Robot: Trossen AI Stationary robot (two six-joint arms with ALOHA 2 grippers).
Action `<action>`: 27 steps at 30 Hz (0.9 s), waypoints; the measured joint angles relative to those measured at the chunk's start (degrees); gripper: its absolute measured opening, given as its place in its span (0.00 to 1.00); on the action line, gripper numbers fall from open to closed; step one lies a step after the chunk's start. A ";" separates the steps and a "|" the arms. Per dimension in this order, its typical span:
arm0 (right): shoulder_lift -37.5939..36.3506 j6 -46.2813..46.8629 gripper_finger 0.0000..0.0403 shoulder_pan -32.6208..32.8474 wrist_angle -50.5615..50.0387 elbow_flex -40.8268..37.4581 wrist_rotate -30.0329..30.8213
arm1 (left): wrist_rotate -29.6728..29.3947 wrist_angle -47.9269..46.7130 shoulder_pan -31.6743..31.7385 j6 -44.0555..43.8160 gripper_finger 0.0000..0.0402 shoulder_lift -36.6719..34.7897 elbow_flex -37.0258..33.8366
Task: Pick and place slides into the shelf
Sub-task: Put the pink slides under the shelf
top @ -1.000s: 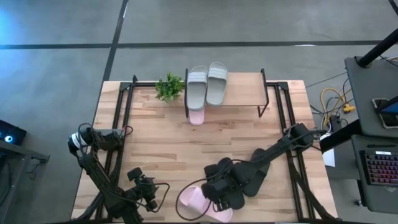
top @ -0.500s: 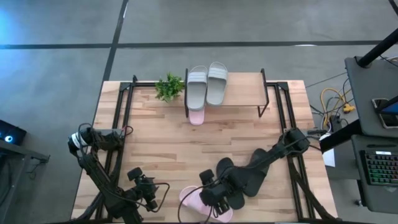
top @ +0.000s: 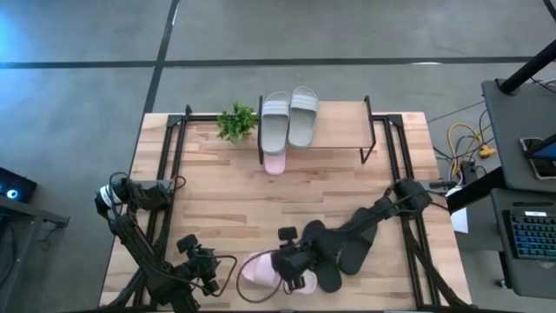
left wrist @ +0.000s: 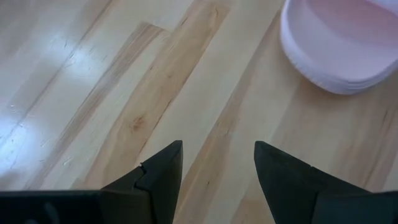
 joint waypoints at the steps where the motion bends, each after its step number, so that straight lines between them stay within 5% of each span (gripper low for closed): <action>1: -0.08 1.17 0.15 -0.51 0.01 0.00 -0.01 | 0.00 0.01 0.01 0.00 0.46 0.00 0.00; 3: -0.22 3.77 0.06 -1.53 0.01 0.00 0.92 | 0.01 0.00 0.01 0.00 0.46 0.00 -0.01; 9: -0.69 9.27 0.03 -4.62 0.09 0.00 9.12 | 0.07 0.00 0.01 -0.02 0.46 0.00 -0.02; 17: -3.66 20.44 0.03 -6.53 -17.01 5.17 36.74 | 0.15 0.02 0.01 -0.02 0.46 0.00 -0.04; 23: -3.10 49.37 0.03 -10.42 -46.40 8.73 34.08 | 0.15 -0.02 -0.01 -0.02 0.46 0.00 -0.14; 27: -3.07 65.96 0.03 -13.09 -55.90 5.47 28.31 | 0.11 0.00 0.01 -0.02 0.46 0.00 -0.34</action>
